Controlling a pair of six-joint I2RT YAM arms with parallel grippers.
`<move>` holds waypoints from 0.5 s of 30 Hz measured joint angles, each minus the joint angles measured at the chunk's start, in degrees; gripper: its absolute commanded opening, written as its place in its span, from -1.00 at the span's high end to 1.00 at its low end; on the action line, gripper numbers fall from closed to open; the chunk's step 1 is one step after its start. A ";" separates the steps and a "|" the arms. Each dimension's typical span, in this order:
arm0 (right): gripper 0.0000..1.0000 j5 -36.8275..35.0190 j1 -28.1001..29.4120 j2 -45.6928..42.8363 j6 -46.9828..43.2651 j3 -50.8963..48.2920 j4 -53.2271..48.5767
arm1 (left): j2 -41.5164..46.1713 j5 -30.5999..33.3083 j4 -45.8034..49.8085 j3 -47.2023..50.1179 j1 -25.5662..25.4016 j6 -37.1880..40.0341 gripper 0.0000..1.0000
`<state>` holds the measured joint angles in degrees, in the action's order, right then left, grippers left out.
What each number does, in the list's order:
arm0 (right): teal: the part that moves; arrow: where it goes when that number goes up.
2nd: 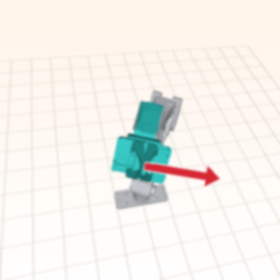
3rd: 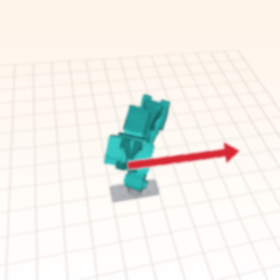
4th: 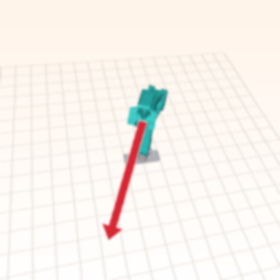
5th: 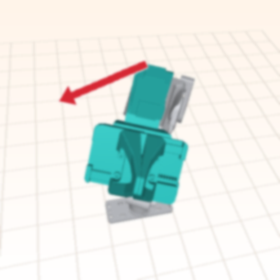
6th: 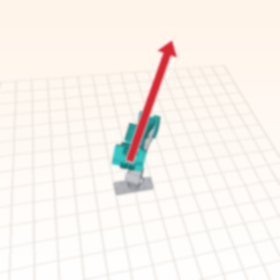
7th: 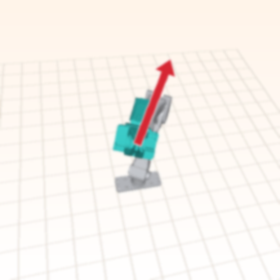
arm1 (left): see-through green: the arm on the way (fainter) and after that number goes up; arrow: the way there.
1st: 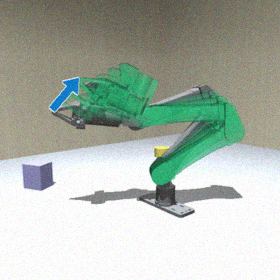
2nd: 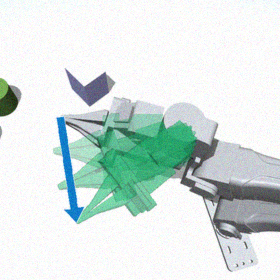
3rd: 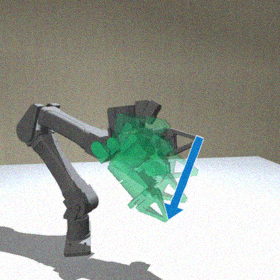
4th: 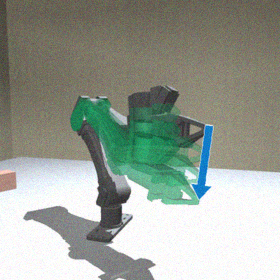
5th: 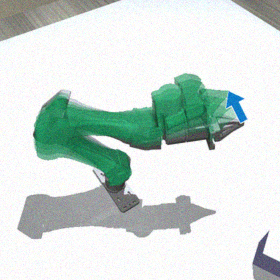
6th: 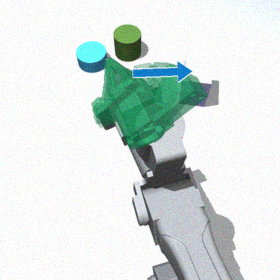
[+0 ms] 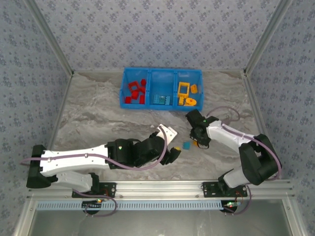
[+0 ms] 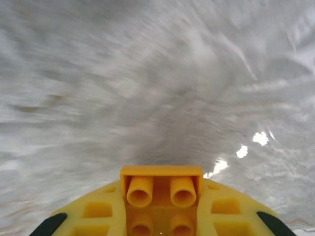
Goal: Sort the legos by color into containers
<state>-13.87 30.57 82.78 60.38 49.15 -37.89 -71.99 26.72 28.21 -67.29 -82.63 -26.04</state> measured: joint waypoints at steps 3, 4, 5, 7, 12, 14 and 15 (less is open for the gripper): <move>0.62 -4.46 0.83 0.35 -6.12 9.51 -2.10 | -0.02 2.34 1.11 -2.78 0.24 -0.55 -0.43; 0.62 -6.01 0.50 1.07 -8.46 13.25 -2.49 | -0.02 2.75 1.33 -4.00 0.61 -0.66 -0.43; 0.63 -7.34 0.11 2.16 -10.62 16.79 -2.91 | -0.02 2.93 1.42 -4.98 1.07 -0.81 -0.43; 0.64 -10.08 -0.90 5.84 -15.65 24.48 -3.63 | -0.02 2.91 1.38 -6.88 2.95 -1.07 -0.43; 0.66 -16.68 -2.82 20.52 -26.64 42.86 -6.14 | -0.48 1.95 1.36 -10.34 8.72 -1.57 -0.44; 0.66 -19.02 -3.65 27.08 -29.35 48.78 -7.78 | -0.57 1.36 1.33 -11.39 10.38 -1.64 -0.44; 0.66 -19.87 -4.13 29.75 -30.27 50.88 -8.46 | -0.57 1.18 1.38 -11.82 10.95 -1.64 -0.44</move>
<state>-33.74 26.44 112.53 30.11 100.03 -46.35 -72.55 27.90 29.58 -79.11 -71.68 -27.68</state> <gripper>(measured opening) 0.275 0.720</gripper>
